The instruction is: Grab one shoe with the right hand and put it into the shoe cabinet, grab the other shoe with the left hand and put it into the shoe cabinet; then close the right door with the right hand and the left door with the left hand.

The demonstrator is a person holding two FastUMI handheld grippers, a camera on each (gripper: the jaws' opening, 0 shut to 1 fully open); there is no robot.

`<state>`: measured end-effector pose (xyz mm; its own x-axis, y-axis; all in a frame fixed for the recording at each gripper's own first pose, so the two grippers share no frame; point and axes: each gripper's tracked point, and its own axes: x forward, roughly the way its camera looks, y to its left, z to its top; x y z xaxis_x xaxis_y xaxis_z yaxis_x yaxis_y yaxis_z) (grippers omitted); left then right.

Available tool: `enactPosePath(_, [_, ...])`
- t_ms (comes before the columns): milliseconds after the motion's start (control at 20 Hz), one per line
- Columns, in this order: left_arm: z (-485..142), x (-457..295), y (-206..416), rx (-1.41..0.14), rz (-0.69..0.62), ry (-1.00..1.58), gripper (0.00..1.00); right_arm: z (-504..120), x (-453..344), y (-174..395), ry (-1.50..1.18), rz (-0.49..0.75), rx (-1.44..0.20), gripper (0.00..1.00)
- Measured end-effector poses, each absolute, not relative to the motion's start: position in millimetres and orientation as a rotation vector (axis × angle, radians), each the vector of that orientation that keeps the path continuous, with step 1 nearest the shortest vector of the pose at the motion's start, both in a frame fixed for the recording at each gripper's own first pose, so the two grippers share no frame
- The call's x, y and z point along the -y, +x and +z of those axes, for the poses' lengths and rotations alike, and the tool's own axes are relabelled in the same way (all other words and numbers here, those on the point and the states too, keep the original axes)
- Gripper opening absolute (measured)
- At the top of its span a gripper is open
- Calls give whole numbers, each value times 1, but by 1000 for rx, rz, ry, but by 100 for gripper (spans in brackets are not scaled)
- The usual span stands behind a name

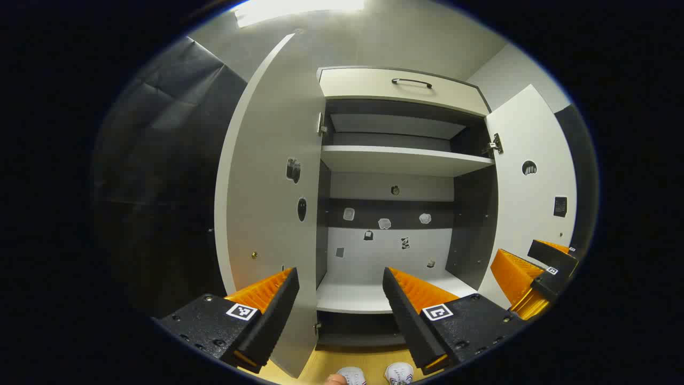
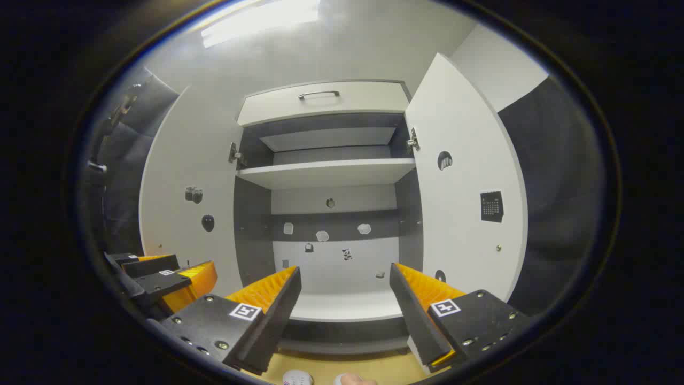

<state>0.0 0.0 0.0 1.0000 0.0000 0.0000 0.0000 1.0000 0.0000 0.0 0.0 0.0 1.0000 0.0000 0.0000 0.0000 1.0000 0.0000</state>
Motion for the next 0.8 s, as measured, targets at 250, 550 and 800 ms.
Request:
enactPosePath(250, [2, -5, -1, 3, 8, 6, 99, -3, -3, -2, 3, -1, -7, 99])
enactPosePath(550, [4, -12, -4, 8, 17, -2, 96, -2, -6, -5, 12, -7, -4, 99])
enactPosePath(800, [3, -18, -7, 0, 20, -8, 96, -14, -8, -6, 5, -11, -34, 94])
